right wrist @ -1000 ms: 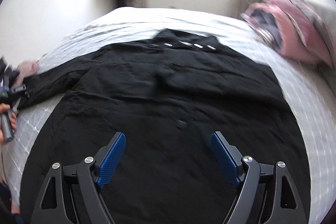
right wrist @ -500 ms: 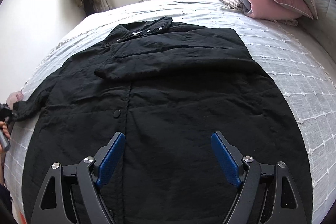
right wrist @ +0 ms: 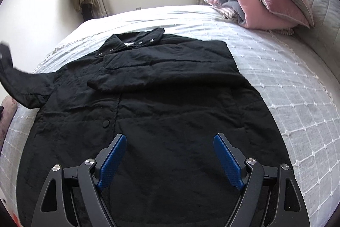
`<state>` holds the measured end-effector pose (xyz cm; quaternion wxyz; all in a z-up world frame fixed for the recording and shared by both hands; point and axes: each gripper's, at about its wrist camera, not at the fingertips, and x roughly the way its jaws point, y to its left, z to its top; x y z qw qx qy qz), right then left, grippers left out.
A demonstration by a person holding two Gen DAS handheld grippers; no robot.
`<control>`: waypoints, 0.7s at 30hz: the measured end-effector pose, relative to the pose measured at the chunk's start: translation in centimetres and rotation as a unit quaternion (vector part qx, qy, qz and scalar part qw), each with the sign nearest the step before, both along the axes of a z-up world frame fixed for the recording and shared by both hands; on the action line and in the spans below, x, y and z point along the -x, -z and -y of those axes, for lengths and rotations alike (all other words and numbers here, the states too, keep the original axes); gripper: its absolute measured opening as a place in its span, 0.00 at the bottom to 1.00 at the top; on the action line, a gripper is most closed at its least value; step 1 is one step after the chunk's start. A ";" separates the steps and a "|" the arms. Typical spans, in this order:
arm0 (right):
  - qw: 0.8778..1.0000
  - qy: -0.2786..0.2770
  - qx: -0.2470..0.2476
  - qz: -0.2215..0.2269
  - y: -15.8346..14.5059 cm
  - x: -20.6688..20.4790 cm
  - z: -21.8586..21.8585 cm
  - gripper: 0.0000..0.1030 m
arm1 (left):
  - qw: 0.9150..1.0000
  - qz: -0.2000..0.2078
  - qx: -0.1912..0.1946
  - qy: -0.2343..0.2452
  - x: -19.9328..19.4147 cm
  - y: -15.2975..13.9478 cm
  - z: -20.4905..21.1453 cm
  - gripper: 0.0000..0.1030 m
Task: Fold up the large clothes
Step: 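Lay the held sleeve across the coat body and open the left tool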
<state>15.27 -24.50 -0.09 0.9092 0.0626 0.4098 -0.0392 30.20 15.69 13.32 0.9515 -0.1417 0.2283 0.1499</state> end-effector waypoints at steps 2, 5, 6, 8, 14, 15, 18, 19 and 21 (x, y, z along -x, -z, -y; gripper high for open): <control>1.000 0.000 0.000 -0.003 0.0 0.0 0.2 0.83 | 1.000 0.004 -0.006 0.030 0.3 -0.1 2.5 0.10; 1.000 0.001 -0.001 -0.003 -0.1 0.0 0.5 0.83 | 0.996 -0.007 -0.020 0.082 -0.1 0.3 8.7 0.10; 1.000 0.003 -0.002 -0.004 -0.1 0.0 0.6 0.83 | 0.995 -0.010 -0.022 0.092 -0.5 0.5 9.4 0.10; 1.000 0.003 -0.009 -0.010 0.1 0.0 0.8 0.83 | 0.991 -0.018 -0.028 0.128 -1.5 1.3 12.1 0.10; 1.000 0.000 -0.021 -0.021 0.4 -0.1 1.3 0.83 | 0.978 -0.056 -0.049 0.192 -3.3 4.8 18.5 0.10; 1.000 -0.001 -0.023 -0.021 0.4 -0.1 1.3 0.83 | 0.977 -0.065 -0.048 0.198 -3.6 5.4 19.3 0.10; 0.999 -0.007 -0.032 -0.022 0.3 -0.1 1.6 0.83 | 0.972 -0.090 -0.053 0.211 -4.4 7.7 21.7 0.10; 0.999 -0.006 -0.032 -0.022 0.2 -0.1 1.7 0.83 | 0.969 -0.099 -0.053 0.220 -4.6 8.8 22.5 0.10; 0.999 -0.005 -0.034 -0.023 0.2 -0.1 1.8 0.83 | 0.963 -0.129 -0.051 0.231 -5.3 11.1 24.0 0.12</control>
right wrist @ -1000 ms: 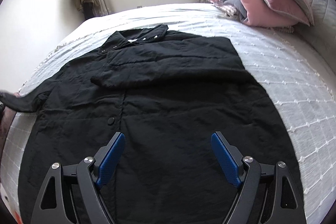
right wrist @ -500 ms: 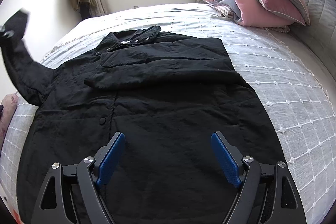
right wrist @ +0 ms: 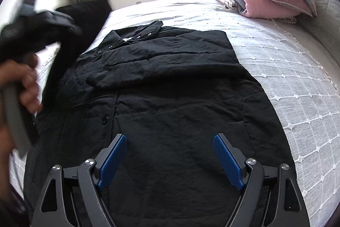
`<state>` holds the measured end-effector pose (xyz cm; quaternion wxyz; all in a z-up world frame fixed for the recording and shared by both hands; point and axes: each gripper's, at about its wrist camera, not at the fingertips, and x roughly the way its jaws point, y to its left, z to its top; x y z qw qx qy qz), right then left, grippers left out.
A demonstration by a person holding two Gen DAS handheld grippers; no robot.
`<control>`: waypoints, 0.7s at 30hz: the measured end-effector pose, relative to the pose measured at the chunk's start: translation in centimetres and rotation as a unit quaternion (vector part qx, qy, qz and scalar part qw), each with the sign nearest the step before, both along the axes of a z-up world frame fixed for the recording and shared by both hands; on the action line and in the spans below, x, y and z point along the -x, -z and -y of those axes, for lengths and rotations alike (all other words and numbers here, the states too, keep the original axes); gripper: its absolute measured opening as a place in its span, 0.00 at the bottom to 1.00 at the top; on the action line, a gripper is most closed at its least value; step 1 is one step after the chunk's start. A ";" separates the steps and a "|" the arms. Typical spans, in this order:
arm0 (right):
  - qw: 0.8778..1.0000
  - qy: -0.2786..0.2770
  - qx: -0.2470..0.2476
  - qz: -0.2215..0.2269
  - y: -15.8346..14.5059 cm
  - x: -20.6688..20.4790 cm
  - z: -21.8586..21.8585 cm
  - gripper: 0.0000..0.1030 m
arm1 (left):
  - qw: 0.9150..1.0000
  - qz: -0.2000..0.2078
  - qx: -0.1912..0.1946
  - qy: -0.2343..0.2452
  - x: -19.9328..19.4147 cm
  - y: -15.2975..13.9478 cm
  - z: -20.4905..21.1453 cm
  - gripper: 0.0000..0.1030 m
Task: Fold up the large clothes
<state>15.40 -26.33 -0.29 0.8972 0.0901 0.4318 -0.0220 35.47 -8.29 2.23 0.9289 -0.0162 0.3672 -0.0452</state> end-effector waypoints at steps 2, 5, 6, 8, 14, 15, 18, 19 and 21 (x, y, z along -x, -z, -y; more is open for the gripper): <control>1.000 0.000 -0.002 -0.001 0.0 -0.1 0.0 0.83 | 1.000 -0.024 -0.003 0.004 -0.3 1.9 0.8 0.13; 1.000 0.001 -0.001 -0.002 -0.1 -0.2 0.2 0.83 | 0.999 -0.046 -0.006 0.010 -0.5 4.5 1.6 0.13; 1.000 0.001 0.000 -0.003 -0.1 -0.2 0.2 0.83 | 0.999 -0.053 -0.006 0.013 -0.5 5.2 1.9 0.16; 1.000 0.002 -0.001 -0.004 0.0 -0.3 0.2 0.83 | 0.998 -0.066 -0.007 0.022 -0.4 6.4 2.6 0.22; 1.000 -0.005 0.006 -0.012 0.4 -0.5 0.0 0.83 | 0.994 -0.088 -0.014 0.058 0.4 8.0 4.4 0.50; 1.000 -0.006 0.006 -0.013 0.4 -0.5 0.0 0.83 | 0.993 -0.095 -0.009 0.070 0.5 8.2 4.8 0.60; 1.000 -0.015 0.009 -0.015 0.5 -0.5 0.1 0.83 | 0.991 -0.099 0.011 0.090 0.7 8.0 5.2 0.61; 1.000 -0.017 0.012 -0.016 0.6 -0.4 0.3 0.83 | 0.990 -0.099 0.030 0.098 0.9 7.7 5.1 0.62; 0.999 -0.010 0.022 -0.023 1.0 -0.4 1.0 0.83 | 0.986 -0.101 0.068 0.112 1.2 7.2 4.7 0.63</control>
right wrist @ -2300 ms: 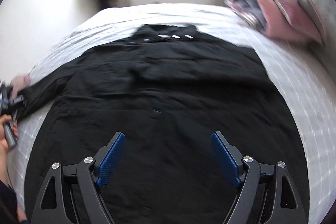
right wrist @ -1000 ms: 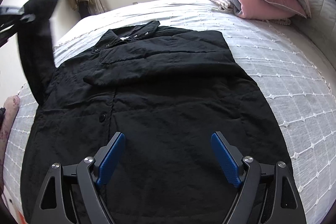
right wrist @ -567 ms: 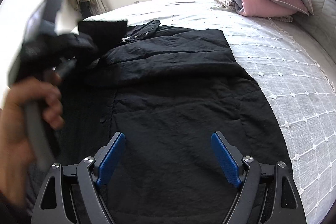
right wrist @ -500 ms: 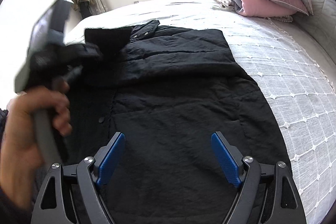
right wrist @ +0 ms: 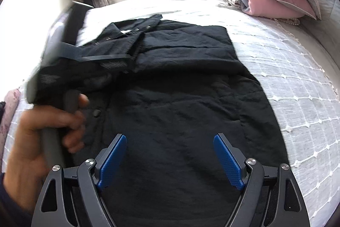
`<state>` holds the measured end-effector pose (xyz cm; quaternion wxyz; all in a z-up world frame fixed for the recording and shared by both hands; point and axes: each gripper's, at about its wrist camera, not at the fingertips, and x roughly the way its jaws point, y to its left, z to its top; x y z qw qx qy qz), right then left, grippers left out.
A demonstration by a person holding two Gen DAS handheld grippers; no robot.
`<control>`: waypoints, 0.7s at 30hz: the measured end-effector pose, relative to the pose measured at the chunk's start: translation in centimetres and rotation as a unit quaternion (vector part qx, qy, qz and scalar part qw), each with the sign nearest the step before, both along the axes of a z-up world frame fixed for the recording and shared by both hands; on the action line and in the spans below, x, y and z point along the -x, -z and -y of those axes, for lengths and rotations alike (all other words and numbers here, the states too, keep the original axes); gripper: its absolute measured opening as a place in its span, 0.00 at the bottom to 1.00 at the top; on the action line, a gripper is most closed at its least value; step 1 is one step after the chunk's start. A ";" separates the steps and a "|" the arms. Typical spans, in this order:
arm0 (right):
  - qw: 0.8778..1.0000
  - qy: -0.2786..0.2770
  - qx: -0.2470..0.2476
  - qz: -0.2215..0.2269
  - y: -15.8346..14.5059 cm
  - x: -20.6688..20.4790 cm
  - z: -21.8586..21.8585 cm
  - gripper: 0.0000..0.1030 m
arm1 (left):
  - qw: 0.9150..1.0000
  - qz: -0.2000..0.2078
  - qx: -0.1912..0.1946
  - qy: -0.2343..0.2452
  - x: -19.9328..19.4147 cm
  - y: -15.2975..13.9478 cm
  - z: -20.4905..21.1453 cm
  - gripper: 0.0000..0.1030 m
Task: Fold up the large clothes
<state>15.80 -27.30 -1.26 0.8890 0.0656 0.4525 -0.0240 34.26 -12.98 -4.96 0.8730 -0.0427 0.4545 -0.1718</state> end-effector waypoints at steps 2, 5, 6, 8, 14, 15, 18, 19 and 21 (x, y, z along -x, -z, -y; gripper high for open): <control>1.000 0.009 -0.002 -0.005 0.2 0.0 0.9 0.83 | 1.000 -0.002 0.029 0.000 0.2 -0.5 -0.5 0.63; 0.999 0.027 -0.019 -0.006 0.2 0.0 2.0 0.83 | 0.999 -0.011 0.038 -0.006 -0.4 -0.2 -0.6 0.63; 0.999 0.028 -0.020 -0.005 0.1 0.0 2.2 0.83 | 0.999 -0.017 0.034 -0.007 -0.7 0.1 -0.5 0.63; 1.000 0.024 -0.016 -0.005 0.1 0.0 2.0 0.83 | 0.999 -0.029 0.032 -0.012 -1.5 1.1 0.1 0.64; 1.000 0.019 0.014 -0.006 0.5 0.1 1.6 0.83 | 1.000 -0.019 0.013 -0.020 -1.9 1.5 1.5 0.64; 1.000 0.022 0.020 -0.004 0.4 0.1 1.7 0.83 | 0.999 -0.021 0.023 -0.020 -1.6 1.1 1.1 0.64; 0.999 0.027 0.024 0.004 -0.1 0.4 1.9 0.83 | 0.999 -0.021 0.038 -0.033 -0.4 -0.7 -0.9 0.64; 0.999 0.028 0.023 0.008 -0.3 0.5 1.9 0.83 | 0.998 -0.013 0.042 -0.037 0.3 -1.4 -1.7 0.64; 0.999 0.028 0.022 0.012 -0.5 0.7 1.8 0.83 | 0.998 -0.001 0.036 -0.052 2.0 -2.6 -3.5 0.65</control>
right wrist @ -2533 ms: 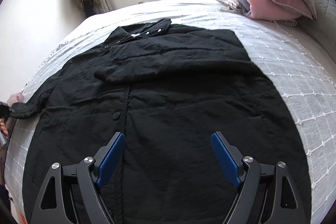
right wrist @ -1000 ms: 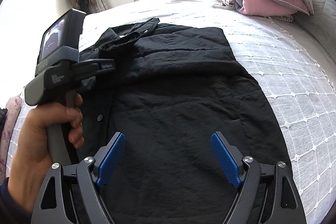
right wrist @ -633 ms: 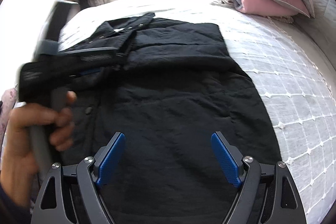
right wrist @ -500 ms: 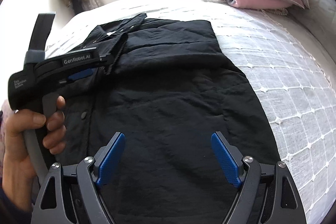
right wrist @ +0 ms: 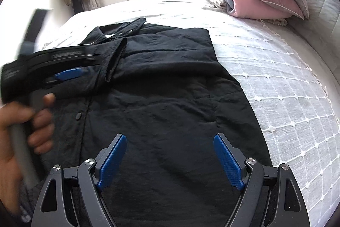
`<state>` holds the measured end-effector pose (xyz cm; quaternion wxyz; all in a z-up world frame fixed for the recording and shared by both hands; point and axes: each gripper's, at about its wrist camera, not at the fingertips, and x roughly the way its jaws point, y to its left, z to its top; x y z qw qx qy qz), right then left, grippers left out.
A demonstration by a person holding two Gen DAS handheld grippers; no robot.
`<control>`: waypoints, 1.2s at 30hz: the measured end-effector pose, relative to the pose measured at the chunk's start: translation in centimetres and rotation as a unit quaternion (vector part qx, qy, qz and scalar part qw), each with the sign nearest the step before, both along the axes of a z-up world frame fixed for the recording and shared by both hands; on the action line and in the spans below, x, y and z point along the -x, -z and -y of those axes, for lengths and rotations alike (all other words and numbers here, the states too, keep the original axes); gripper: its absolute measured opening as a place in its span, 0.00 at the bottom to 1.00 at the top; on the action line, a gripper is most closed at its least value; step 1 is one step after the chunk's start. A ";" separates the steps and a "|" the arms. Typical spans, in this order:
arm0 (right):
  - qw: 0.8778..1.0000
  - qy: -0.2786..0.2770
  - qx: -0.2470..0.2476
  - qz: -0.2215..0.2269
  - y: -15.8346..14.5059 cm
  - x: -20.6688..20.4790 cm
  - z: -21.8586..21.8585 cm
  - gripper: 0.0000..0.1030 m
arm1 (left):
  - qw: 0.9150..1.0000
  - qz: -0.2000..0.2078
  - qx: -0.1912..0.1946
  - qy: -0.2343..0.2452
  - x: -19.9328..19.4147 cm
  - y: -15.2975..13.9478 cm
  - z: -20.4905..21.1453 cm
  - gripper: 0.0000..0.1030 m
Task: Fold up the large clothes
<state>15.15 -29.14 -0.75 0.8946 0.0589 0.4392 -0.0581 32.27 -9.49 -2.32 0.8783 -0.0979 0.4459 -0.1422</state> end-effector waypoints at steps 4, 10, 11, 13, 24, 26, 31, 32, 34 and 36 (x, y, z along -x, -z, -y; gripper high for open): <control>1.000 -0.005 0.012 0.007 -0.3 0.2 -0.7 0.83 | 0.999 0.003 -0.010 -0.041 5.1 -1.9 -5.6 0.65; 0.999 -0.017 0.029 0.032 -1.3 1.0 -2.1 0.83 | 0.992 0.007 -0.050 -0.113 12.7 -2.7 -14.7 0.73; 0.999 -0.020 0.034 0.037 -1.4 1.1 -2.3 0.83 | 0.989 0.009 -0.055 -0.136 14.2 -2.4 -16.7 0.73; 0.998 -0.021 0.047 0.043 -1.6 1.3 -2.6 0.83 | 0.982 0.005 -0.067 -0.177 16.7 -1.5 -19.9 0.73; 0.999 -0.005 -0.008 0.030 -1.4 3.9 1.0 0.83 | 0.973 -0.059 0.036 -0.222 23.1 5.6 -30.2 0.72; 1.000 0.014 -0.005 0.023 -1.2 5.0 2.5 0.83 | 0.974 -0.060 0.065 -0.209 23.8 5.6 -31.2 0.72; 0.998 0.051 -0.019 0.007 -0.8 8.4 5.9 0.83 | 0.979 -0.035 0.037 -0.197 26.0 4.9 -32.5 0.70; 0.998 0.056 -0.024 0.006 -0.7 9.1 6.4 0.83 | 0.981 -0.034 0.036 -0.190 26.3 4.9 -32.5 0.70; 0.997 0.070 -0.042 0.006 -0.4 11.4 8.1 0.83 | 0.983 -0.034 0.033 -0.179 27.0 5.0 -32.6 0.68; 0.993 0.095 -0.070 0.007 0.0 13.7 10.1 0.83 | 0.984 -0.039 0.032 -0.170 27.6 5.3 -32.8 0.60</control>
